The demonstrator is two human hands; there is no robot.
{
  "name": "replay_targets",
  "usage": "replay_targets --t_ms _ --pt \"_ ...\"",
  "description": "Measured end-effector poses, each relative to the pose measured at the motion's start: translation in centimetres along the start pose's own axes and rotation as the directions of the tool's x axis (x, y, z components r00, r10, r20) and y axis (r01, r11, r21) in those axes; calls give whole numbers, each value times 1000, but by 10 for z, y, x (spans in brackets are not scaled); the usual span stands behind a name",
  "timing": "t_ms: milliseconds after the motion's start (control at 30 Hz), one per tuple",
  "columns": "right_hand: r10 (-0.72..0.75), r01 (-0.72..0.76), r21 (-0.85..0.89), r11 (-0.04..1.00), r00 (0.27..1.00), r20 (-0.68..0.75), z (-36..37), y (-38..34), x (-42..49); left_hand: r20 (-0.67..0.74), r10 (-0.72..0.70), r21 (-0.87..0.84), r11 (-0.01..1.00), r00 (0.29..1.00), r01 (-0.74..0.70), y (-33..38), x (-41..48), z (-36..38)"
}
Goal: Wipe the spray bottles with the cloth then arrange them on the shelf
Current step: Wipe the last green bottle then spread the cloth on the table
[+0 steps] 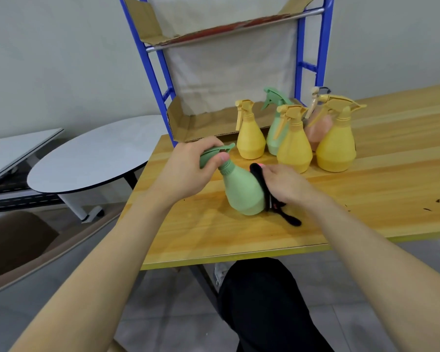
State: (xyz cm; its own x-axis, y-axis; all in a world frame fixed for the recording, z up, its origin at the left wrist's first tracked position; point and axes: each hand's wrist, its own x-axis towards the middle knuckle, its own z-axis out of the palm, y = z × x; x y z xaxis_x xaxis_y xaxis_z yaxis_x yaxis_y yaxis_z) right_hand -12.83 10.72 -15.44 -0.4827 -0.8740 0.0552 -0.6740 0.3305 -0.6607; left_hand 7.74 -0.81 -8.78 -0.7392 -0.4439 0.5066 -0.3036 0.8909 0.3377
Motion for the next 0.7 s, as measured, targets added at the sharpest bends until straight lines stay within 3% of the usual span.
replay_targets --t_ms 33,100,167,233,300,400,467,533,633,700 --pt "-22 21 -27 999 999 -43 -7 -4 1 -2 -1 2 1000 1000 1 1 0 1" --pt "-110 123 95 988 985 -136 -15 -21 -2 -7 3 3 1000 1000 -3 1 1 3" --pt "-214 238 196 951 967 -137 -7 -40 -10 -12 18 8 1000 1000 -18 1 1 5" --pt "-287 305 184 934 951 -118 11 -45 -19 -4 25 -4 1000 1000 -25 0 0 4" --pt "-268 303 224 926 948 -174 26 -35 -22 -13 22 5 1000 1000 -22 0 -3 3" --pt "-71 105 313 944 991 -117 25 -9 -20 -19 -12 24 1000 1000 13 0 -4 3" --pt "6 9 204 979 997 -71 15 1 -19 -12 -27 22 999 1000 27 0 -2 2" --pt "1 13 98 995 990 -140 1 -5 -17 -12 -47 13 999 999 47 -1 0 2" --pt "-183 212 56 976 926 -329 -7 -30 -22 -33 -85 17 996 996 86 -1 2 4" --pt "-349 360 -15 933 893 -286 13 -39 -32 -73 -128 35 991 989 130 1 4 8"
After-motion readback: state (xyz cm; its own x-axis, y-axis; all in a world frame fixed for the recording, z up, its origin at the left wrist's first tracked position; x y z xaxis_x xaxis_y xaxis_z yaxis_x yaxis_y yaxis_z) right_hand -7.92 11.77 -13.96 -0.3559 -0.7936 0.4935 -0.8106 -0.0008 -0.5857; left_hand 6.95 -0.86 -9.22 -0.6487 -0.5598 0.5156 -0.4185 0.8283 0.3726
